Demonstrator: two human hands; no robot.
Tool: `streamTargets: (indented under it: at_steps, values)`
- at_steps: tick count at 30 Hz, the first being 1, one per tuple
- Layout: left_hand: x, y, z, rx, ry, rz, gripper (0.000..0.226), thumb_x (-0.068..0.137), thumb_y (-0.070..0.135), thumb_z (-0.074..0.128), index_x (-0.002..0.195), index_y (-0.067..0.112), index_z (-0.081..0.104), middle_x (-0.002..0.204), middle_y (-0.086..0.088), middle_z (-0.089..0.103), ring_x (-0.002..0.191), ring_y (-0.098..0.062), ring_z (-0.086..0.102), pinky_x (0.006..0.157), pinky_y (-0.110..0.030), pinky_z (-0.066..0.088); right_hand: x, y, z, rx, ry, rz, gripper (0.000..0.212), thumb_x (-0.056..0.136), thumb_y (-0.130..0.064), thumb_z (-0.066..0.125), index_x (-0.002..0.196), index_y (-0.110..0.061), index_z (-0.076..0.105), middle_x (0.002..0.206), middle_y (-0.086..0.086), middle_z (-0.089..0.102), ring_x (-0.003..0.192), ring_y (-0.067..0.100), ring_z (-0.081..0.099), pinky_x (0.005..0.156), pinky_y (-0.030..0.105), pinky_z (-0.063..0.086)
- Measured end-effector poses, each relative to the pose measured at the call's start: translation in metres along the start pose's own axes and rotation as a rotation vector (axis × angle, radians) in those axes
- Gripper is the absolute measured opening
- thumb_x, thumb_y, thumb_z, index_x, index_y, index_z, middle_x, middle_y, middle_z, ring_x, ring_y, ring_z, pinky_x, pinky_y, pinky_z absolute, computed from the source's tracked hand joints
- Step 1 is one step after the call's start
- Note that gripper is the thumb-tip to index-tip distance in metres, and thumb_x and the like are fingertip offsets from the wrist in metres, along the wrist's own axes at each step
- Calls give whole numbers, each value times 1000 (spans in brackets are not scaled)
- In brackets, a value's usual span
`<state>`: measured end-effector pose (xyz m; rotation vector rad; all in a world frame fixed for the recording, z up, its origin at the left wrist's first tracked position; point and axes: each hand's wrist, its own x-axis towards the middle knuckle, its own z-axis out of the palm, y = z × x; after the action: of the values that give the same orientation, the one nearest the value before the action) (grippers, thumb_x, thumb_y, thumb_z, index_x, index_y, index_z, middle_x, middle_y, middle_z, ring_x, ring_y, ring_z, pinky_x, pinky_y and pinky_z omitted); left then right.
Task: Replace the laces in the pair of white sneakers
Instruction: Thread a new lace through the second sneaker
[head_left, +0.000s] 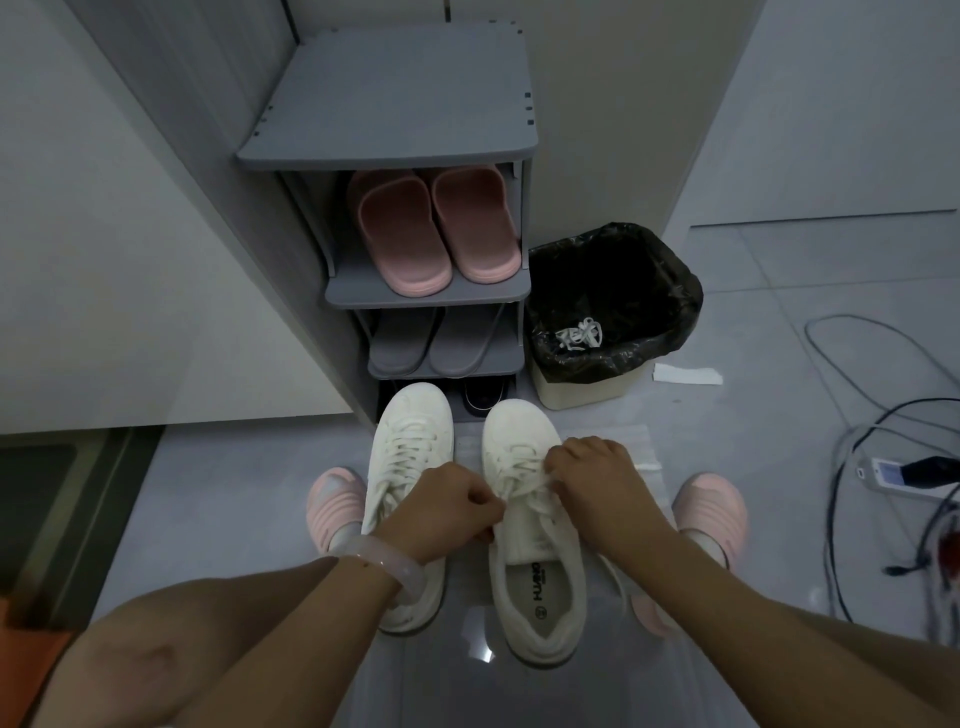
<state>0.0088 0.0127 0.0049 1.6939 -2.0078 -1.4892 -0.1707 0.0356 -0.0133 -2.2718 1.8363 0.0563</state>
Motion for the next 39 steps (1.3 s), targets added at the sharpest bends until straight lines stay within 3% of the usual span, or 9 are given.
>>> streamTargets:
  at_steps: [4, 7, 11, 16, 20, 23, 26, 35, 39]
  values:
    - [2, -1, 1, -5, -9, -1, 27, 85, 15, 62, 57, 16, 61, 58, 8, 63, 51, 6, 60, 51, -4, 43, -2, 1, -8, -30, 4, -31, 15, 86, -14, 53, 100, -15, 56, 102, 3, 59, 98, 22, 53, 88, 30, 34]
    - [3, -1, 2, -32, -20, -33, 22, 84, 13, 62, 64, 4, 64, 61, 0, 66, 54, -3, 65, 59, -14, 53, -2, 7, -17, -60, 181, -17, 29, 50, -9, 81, 71, -12, 61, 69, 3, 61, 67, 22, 60, 66, 31, 48]
    - [5, -1, 4, -57, -8, -52, 13, 83, 13, 62, 77, 2, 66, 68, -7, 68, 59, -11, 67, 63, -21, 57, -8, 20, -15, -89, 66, 106, 15, 88, -19, 48, 103, -16, 54, 105, -1, 58, 103, 20, 50, 91, 30, 30]
    - [0, -1, 9, -10, 41, 44, 38, 85, 17, 60, 123, 25, 56, 71, -2, 68, 54, 3, 60, 65, -11, 51, -8, 23, -14, -55, 54, 154, 13, 85, -24, 51, 95, -17, 56, 96, -3, 61, 93, 18, 55, 85, 29, 33]
    - [-1, -2, 9, 52, 74, 66, 36, 86, 23, 60, 122, 27, 59, 67, 5, 63, 59, 4, 57, 70, -13, 48, -6, 34, -17, 11, 9, 224, 25, 92, -26, 45, 117, -22, 51, 117, -2, 53, 107, 19, 50, 92, 30, 33]
    - [-2, 2, 9, 180, 132, 136, 35, 83, 26, 61, 118, 25, 61, 84, 6, 65, 74, -5, 60, 70, -13, 43, -4, 22, -29, 252, 29, 154, 19, 90, -30, 52, 106, -21, 53, 100, -1, 55, 94, 19, 54, 77, 29, 40]
    - [-2, 6, 21, 344, 161, 196, 44, 83, 31, 56, 125, 21, 49, 101, -3, 63, 89, -20, 60, 73, -26, 45, -13, -5, -30, 528, -155, 97, 24, 87, -43, 55, 94, -22, 45, 79, -3, 57, 70, 15, 54, 62, 29, 42]
    - [6, -1, 18, 302, 18, 121, 47, 78, 10, 51, 120, 20, 34, 68, -2, 45, 61, -21, 48, 51, -27, 33, -19, -2, -11, 469, -295, 228, 27, 82, -27, 58, 87, -16, 33, 71, -4, 41, 67, 16, 46, 49, 24, 28]
    - [7, 4, 18, 427, -3, 206, 59, 81, 14, 50, 136, 24, 30, 101, -7, 49, 88, -23, 52, 70, -30, 42, -18, -1, -11, 503, -305, 242, 28, 82, -29, 60, 84, -19, 34, 72, -5, 44, 67, 14, 47, 50, 22, 31]
